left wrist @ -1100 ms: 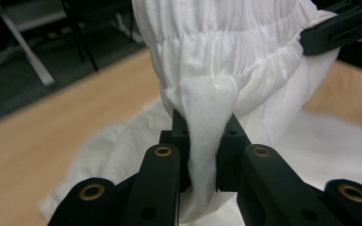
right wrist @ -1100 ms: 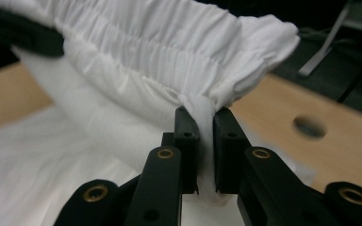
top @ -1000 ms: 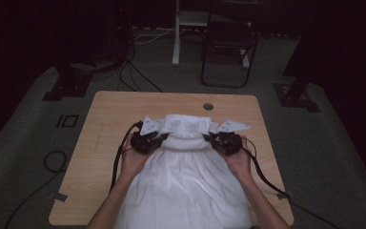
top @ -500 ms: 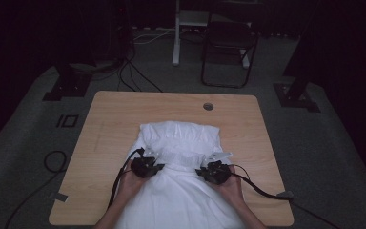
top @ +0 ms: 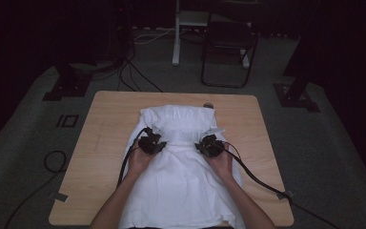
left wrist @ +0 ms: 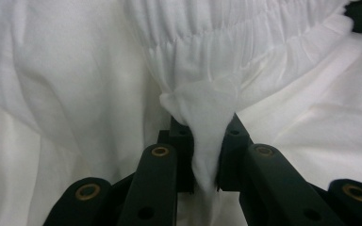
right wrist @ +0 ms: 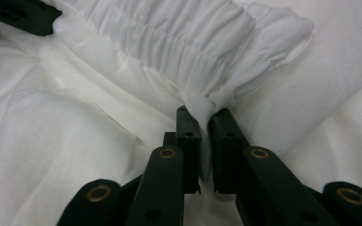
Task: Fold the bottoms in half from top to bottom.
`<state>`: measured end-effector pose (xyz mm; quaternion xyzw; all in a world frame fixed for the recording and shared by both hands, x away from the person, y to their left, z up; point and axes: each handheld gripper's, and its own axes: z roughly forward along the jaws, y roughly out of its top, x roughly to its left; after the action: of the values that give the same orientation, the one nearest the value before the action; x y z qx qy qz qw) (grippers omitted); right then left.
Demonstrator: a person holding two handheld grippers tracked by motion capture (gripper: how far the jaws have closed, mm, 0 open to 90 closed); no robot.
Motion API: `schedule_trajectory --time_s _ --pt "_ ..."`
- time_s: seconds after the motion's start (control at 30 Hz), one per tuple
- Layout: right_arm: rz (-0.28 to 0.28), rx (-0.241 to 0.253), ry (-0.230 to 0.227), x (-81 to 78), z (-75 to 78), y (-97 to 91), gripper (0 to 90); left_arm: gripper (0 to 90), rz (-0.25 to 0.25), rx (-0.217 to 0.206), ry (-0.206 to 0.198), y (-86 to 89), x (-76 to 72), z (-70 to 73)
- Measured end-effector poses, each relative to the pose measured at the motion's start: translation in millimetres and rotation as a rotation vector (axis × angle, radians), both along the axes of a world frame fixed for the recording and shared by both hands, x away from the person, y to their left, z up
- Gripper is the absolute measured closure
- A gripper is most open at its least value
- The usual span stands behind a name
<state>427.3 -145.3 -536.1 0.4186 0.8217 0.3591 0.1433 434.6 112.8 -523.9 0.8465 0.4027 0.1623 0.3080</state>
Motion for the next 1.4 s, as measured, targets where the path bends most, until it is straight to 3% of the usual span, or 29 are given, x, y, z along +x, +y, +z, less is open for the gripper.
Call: schedule_trajectory --time_s 0.07,0.2,0.23,0.27,0.33,0.37,0.43,0.47,0.5,0.53,0.63,0.67,0.7,0.73,0.77,0.8,0.83,0.9,0.93,0.97,1.07,1.1,1.13,1.2,1.23,1.3,1.33,1.37,1.4 --pt "-0.028 0.037 0.024 13.1 -0.4 0.3 83.6 81.3 0.034 -0.017 0.014 -0.8 9.6 1.1" --pt "-0.033 0.055 0.040 16.7 3.8 -1.9 83.9 82.3 0.017 -0.042 0.003 0.8 4.2 9.2" --pt "-0.029 0.090 0.010 12.2 14.8 -7.8 83.9 82.6 -0.003 -0.096 -0.025 4.5 -6.0 22.5" --pt "-0.022 0.113 -0.009 9.0 22.8 -12.0 83.9 82.7 -0.003 -0.096 -0.025 4.5 -6.0 22.5" --pt "-0.016 0.136 -0.033 4.5 32.5 -16.0 83.9 82.7 -0.021 -0.164 -0.074 7.7 -21.2 43.9" --pt "0.009 0.165 -0.097 -8.6 56.4 -24.0 83.9 82.8 -0.044 -0.218 -0.117 9.1 -34.7 61.9" --pt "0.033 0.175 -0.149 -23.0 74.0 -29.2 83.9 82.8 -0.055 -0.235 -0.138 9.8 -42.6 71.6" --pt "0.046 0.178 -0.171 -32.0 82.0 -31.8 83.9 82.8 -0.087 -0.269 -0.180 11.0 -60.1 86.6" --pt "0.058 0.181 -0.188 -41.9 88.2 -34.4 83.8 82.8 -0.087 -0.269 -0.180 11.0 -60.1 86.6" --pt "0.077 0.182 -0.205 -54.5 92.3 -37.3 83.8 82.8 -0.116 -0.276 -0.198 11.3 -77.0 92.0" --pt "0.100 0.178 -0.203 -70.8 90.1 -40.3 83.8 82.7 -0.137 -0.259 -0.187 11.3 -91.9 85.5" --pt "0.119 0.168 -0.181 -85.4 78.2 -41.6 83.7 82.6 -0.144 -0.231 -0.151 10.8 -102.4 68.2" --pt "0.124 0.163 -0.160 -90.5 69.2 -41.5 83.7 82.5 -0.144 -0.231 -0.151 10.8 -102.4 68.2" --pt "0.130 0.152 -0.137 -94.2 59.1 -40.8 83.6 82.4 -0.141 -0.224 -0.126 10.7 -105.4 57.1" --pt "0.137 0.137 -0.115 -96.4 48.2 -39.9 83.7 82.4 -0.132 -0.227 -0.058 11.5 -106.4 33.8" --pt "0.137 0.137 -0.115 -96.4 48.2 -39.9 83.7 82.4 -0.132 -0.227 -0.058 11.5 -106.4 33.8" --pt "0.136 0.119 -0.068 -98.1 27.5 -37.9 83.7 82.3 -0.119 -0.199 -0.012 9.2 -105.5 12.7" --pt "0.128 0.111 -0.023 -97.6 10.6 -36.4 83.5 81.2 -0.112 -0.171 0.030 7.4 -102.5 -4.7" --pt "0.128 0.111 -0.023 -97.6 10.6 -36.4 83.5 78.7 -0.112 -0.171 0.030 7.4 -102.5 -4.7" --pt "0.125 0.113 0.002 -95.8 0.1 -36.3 79.5 75.7 -0.103 -0.210 0.054 10.4 -99.8 -12.9" --pt "0.118 0.148 0.019 -93.8 4.3 -41.0 62.1 63.1 -0.083 -0.237 0.058 16.4 -100.4 -4.5" --pt "0.117 0.158 0.005 -94.6 8.6 -43.2 56.4 59.2 -0.083 -0.237 0.058 16.4 -100.4 -4.5" --pt "0.112 0.176 -0.015 -96.5 15.5 -47.4 52.3 56.5 -0.074 -0.258 0.028 22.4 -103.8 7.1" --pt "0.106 0.212 -0.063 -100.3 26.5 -54.1 49.8 54.8 -0.066 -0.275 0.012 26.3 -104.4 13.4" --pt "0.094 0.238 -0.083 -101.2 32.3 -58.1 52.3 55.4 -0.056 -0.289 -0.005 30.5 -103.9 19.7" --pt "0.060 0.268 -0.095 -98.0 40.1 -65.0 76.2 74.6 -0.016 -0.279 -0.057 38.3 -96.3 32.9" --pt "0.060 0.268 -0.095 -98.0 40.1 -65.0 76.2 85.1 -0.016 -0.279 -0.057 38.3 -96.3 32.9" --pt "0.004 0.244 -0.065 -88.1 38.6 -67.4 88.2 90.0 -0.003 -0.257 -0.045 37.1 -86.4 32.4" --pt "0.004 0.244 -0.065 -88.1 38.6 -67.4 88.2 90.0 -0.003 -0.257 -0.045 37.1 -86.4 32.4"
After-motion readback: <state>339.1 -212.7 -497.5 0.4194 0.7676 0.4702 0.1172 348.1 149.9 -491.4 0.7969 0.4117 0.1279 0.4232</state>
